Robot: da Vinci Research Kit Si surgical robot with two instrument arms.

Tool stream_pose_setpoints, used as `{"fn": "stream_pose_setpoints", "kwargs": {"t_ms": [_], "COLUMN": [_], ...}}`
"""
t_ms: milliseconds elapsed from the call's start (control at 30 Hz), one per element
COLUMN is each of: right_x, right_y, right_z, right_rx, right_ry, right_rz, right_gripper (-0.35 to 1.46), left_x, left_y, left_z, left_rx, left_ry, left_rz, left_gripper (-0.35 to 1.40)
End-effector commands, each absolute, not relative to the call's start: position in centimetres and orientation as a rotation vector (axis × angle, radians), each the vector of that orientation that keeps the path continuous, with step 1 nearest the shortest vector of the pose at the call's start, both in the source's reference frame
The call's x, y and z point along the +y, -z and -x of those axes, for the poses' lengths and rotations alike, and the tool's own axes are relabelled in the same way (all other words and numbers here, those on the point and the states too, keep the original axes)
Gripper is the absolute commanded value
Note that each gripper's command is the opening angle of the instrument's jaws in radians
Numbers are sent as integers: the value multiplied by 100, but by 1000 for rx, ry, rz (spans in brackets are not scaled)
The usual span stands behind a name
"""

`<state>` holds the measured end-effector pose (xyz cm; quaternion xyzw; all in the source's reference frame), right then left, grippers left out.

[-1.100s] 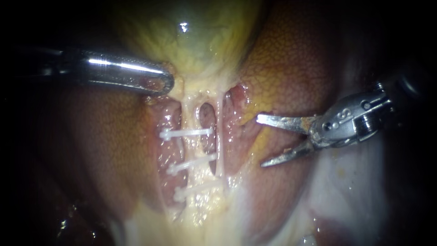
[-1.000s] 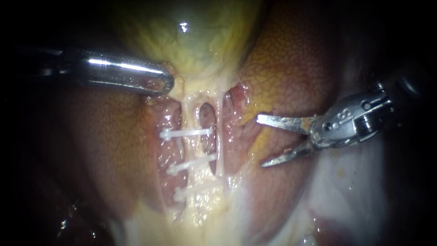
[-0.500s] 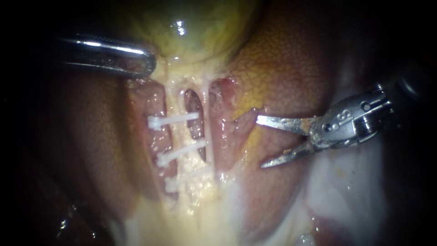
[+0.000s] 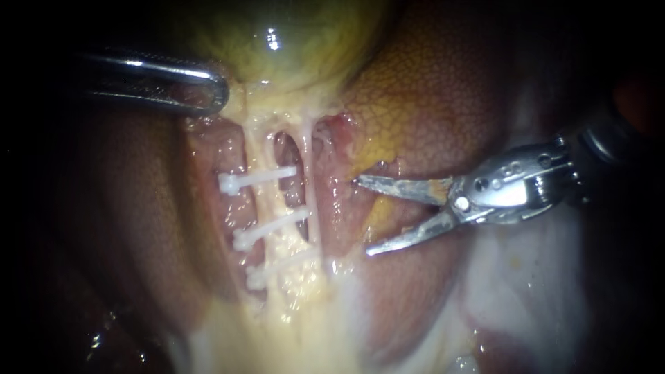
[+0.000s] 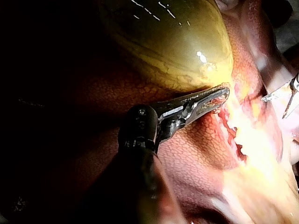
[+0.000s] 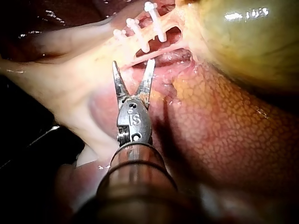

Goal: Go to the cutting position left tube

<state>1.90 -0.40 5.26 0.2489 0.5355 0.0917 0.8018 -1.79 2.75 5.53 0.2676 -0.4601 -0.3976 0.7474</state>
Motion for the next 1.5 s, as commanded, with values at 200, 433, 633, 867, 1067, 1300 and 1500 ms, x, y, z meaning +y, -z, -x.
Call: {"fn": "stream_pose_setpoints", "kwargs": {"t_ms": [200, 433, 633, 867, 1067, 1300, 1500], "right_x": [-38, -38, -40, -43, -37, -30, -27], "right_y": [-534, -549, -565, -580, -586, -594, -598], "right_z": [-207, -224, -233, -239, -251, -266, -269], "right_rx": [1165, 1168, 1168, 1163, 1161, 1197, 1244], "right_ry": [-185, -186, -192, -192, -189, -216, -232], "right_rz": [-576, -599, -609, -625, -652, -719, -787], "right_gripper": [138, 138, 138, 138, 138, 136, 136], "left_x": [275, 275, 274, 274, 274, 274, 273], "left_y": [-553, -552, -552, -552, -553, -554, -555], "left_z": [179, 179, 179, 179, 179, 179, 180], "left_rx": [-1006, -1006, -1006, -1006, -1006, -1006, -1007], "left_ry": [870, 870, 870, 870, 870, 870, 870], "left_rz": [-585, -585, -585, -584, -584, -584, -583], "left_gripper": [-35, -35, -35, -35, -35, -35, -35]}}
